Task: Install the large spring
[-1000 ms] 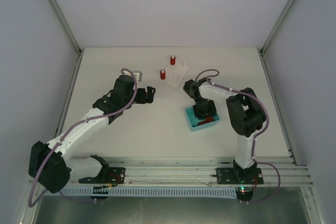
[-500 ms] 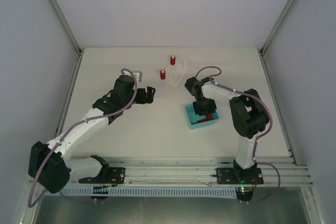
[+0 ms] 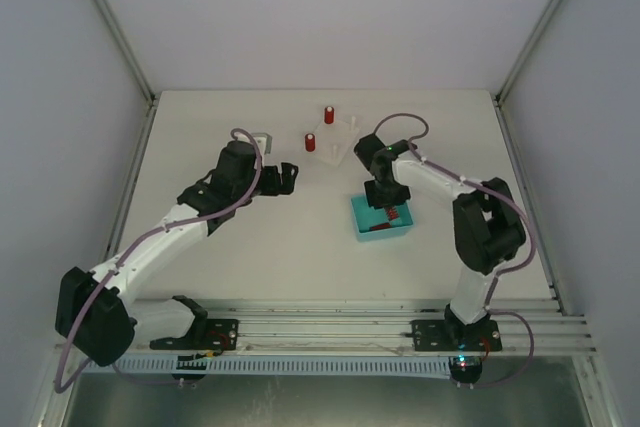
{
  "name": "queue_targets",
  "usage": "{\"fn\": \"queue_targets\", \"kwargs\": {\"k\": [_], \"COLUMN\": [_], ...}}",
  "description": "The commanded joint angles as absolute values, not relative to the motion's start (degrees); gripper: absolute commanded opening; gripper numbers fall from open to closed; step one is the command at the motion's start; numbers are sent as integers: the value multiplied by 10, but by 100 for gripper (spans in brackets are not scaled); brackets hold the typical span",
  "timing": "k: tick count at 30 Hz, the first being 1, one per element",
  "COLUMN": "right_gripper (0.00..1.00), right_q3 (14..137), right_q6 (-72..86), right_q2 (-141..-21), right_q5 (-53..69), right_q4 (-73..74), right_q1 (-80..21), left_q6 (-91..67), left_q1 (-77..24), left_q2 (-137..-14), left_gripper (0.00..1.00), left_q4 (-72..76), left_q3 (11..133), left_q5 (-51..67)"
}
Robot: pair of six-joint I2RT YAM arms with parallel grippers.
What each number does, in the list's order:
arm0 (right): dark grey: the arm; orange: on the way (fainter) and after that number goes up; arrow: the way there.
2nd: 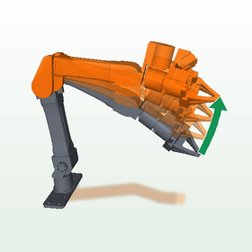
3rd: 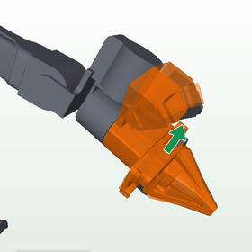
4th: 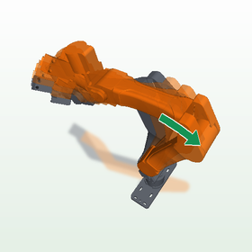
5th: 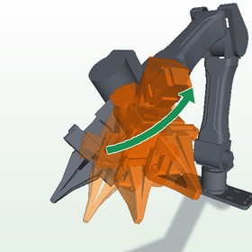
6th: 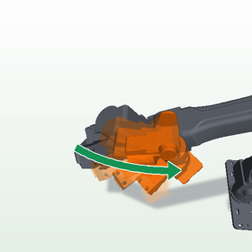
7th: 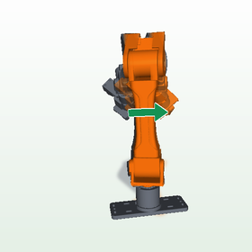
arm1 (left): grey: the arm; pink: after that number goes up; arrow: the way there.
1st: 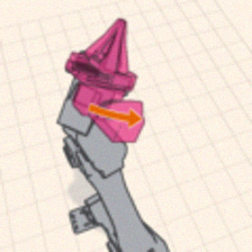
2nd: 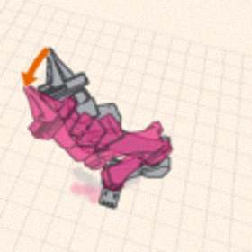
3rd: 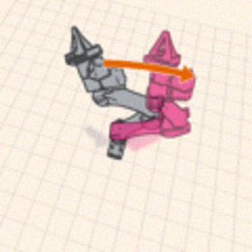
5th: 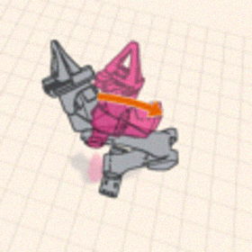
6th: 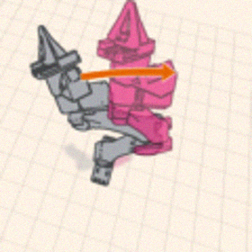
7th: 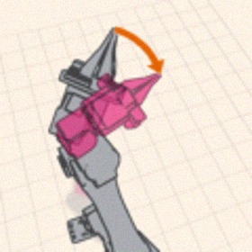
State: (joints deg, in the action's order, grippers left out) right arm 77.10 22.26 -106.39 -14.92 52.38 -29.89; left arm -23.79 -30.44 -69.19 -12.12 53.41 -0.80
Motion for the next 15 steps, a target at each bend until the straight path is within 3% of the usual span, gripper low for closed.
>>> {"fn": "queue_targets", "kwargs": {"k": [1, 2, 7, 12, 15], "right_gripper": [22, 22, 20, 20, 19], "right_q3": [794, 794, 807, 821, 821], "right_q6": [227, 227, 240, 297, 341], "right_q2": [-1002, -988, -944, -894, -865], "right_q5": [-144, -140, -133, -107, -86], "right_q4": [535, 533, 537, 532, 526], "right_q1": [-298, -298, -298, -299, -302], "left_q6": [-267, -269, -271, -302, -297], "left_q1": [-296, -293, -295, -309, -338], "left_q2": [-704, -705, -715, -727, -738], "left_gripper": [99, 100, 85, 58, 56], "left_q4": [-90, -76, 0, 101, 150], "left_q3": [553, 548, 537, 502, 493], "left_q5": [50, 79, 173, 208, 211]}}
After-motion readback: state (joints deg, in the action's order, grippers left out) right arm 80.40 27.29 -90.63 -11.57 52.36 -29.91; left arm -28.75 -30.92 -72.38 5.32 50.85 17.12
